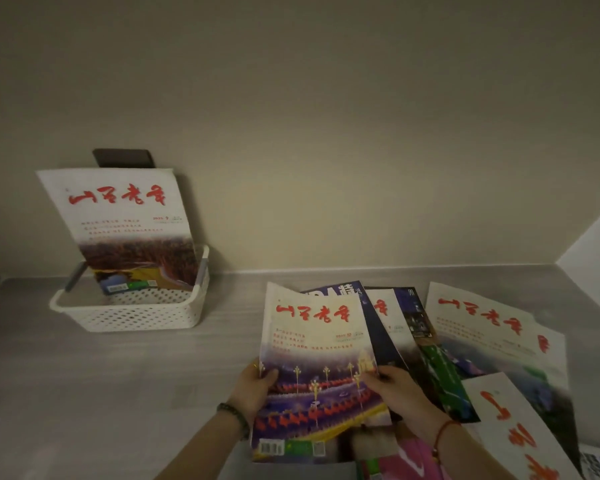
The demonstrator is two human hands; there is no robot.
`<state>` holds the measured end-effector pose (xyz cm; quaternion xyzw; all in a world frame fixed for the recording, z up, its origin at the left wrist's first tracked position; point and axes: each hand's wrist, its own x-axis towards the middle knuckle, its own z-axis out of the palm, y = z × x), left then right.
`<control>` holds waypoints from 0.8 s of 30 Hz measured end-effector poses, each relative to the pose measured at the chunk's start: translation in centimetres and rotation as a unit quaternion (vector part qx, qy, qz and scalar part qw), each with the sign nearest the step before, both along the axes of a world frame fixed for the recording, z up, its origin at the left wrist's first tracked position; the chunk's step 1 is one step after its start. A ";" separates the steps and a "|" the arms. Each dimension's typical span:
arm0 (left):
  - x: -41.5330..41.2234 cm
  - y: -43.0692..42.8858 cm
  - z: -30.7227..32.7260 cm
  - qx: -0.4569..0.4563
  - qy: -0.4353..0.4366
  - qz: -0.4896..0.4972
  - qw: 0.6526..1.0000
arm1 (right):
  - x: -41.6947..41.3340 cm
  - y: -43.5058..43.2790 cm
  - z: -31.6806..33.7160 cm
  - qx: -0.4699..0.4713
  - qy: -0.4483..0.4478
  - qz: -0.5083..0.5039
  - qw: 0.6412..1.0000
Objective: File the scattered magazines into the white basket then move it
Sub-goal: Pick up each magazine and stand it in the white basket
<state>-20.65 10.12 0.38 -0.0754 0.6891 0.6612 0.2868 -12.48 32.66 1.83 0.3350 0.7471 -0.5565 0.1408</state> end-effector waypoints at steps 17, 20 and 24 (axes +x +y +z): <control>-12.0 -14.3 15.3 0.000 0.307 0.033 0.951 | -13.9 -11.4 14.0 0.070 0.318 0.058 0.944; -15.8 -19.0 18.4 -0.036 0.328 0.062 0.942 | -18.4 -15.7 16.6 0.104 0.363 0.068 0.924; -19.9 -23.7 20.0 -0.073 0.345 0.097 0.931 | -23.4 -20.7 17.6 0.094 0.395 0.053 0.913</control>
